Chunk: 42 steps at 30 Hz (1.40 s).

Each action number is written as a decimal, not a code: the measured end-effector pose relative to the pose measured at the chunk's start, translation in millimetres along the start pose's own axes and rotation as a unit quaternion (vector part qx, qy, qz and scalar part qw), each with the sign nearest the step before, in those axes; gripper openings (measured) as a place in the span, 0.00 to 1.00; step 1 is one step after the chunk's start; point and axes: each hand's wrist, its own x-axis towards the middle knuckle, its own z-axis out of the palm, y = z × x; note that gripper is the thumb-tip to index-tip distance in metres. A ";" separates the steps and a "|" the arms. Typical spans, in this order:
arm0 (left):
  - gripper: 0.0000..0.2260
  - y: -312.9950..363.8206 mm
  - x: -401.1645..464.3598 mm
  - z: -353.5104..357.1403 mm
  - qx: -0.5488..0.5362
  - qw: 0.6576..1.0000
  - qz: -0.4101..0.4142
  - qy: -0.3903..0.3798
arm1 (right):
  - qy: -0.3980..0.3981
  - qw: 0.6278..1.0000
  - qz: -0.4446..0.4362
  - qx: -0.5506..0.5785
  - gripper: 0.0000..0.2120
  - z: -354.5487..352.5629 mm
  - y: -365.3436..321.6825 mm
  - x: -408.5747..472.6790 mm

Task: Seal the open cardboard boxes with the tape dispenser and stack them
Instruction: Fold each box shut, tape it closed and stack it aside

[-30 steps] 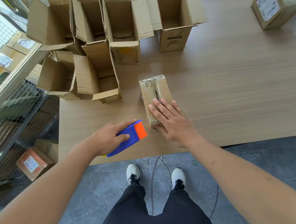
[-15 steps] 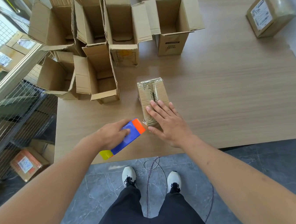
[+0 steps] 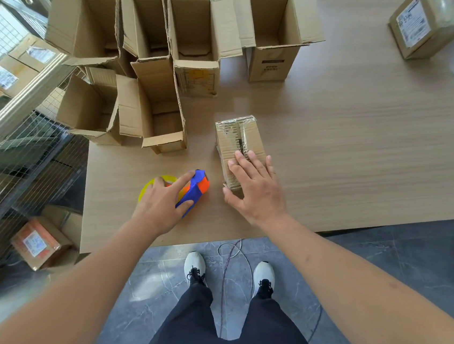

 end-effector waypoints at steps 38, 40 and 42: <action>0.29 104.6 10.2 19.1 0.017 0.962 0.215 0.166 | -0.117 0.985 -0.120 0.042 0.34 -45.5 51.2 -11.5; 0.29 102.9 10.9 21.5 0.006 0.958 0.220 0.183 | -0.094 0.984 -0.132 0.073 0.30 -50.3 59.9 -13.7; 0.30 103.7 11.4 22.7 -0.014 0.956 0.219 0.193 | -0.034 0.987 -0.136 0.077 0.20 -53.7 69.2 -18.0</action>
